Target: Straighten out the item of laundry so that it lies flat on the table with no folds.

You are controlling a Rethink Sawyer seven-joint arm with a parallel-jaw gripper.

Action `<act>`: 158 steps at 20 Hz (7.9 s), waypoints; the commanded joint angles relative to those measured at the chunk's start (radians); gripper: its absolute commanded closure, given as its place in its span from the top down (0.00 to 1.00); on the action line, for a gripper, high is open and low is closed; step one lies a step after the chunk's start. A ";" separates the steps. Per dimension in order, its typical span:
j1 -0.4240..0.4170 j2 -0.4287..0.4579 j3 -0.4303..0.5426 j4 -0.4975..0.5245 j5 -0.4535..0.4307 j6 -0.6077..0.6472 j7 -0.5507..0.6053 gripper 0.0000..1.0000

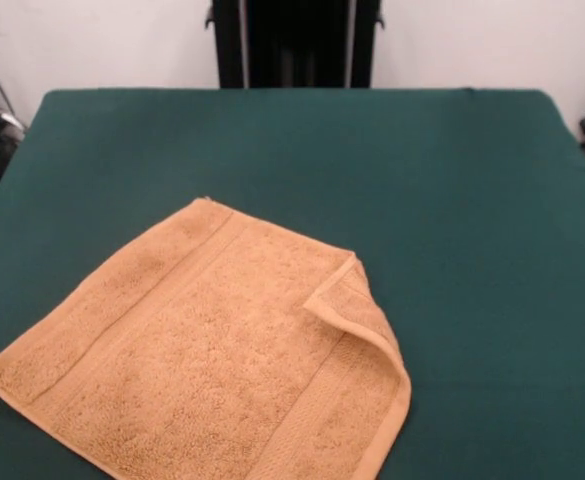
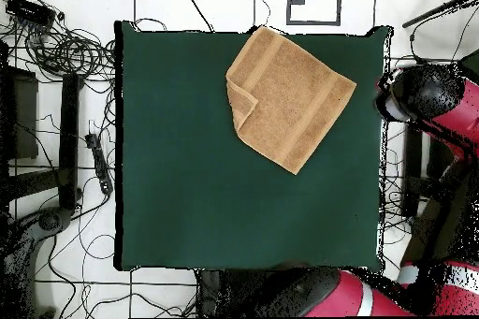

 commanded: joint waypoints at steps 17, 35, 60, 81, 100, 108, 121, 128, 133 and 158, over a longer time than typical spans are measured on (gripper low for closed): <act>0.044 0.102 0.281 -0.090 -0.077 0.152 -0.164 1.00; 0.184 0.162 0.238 -0.062 -0.063 0.053 0.090 1.00; 0.307 0.210 0.147 -0.032 -0.055 0.007 0.279 1.00; 0.280 0.161 0.141 0.106 0.001 -0.013 0.254 1.00; 0.447 0.153 0.030 0.137 0.062 -0.017 0.363 1.00; 0.472 0.161 0.022 0.115 0.104 0.021 0.338 1.00; 0.294 0.109 0.069 0.081 0.072 0.044 0.056 1.00; 0.315 0.167 0.055 -0.008 0.044 0.077 0.091 1.00; 0.348 0.237 0.038 -0.048 0.035 0.038 0.139 1.00; 0.374 0.283 0.049 -0.028 0.092 -0.008 0.221 1.00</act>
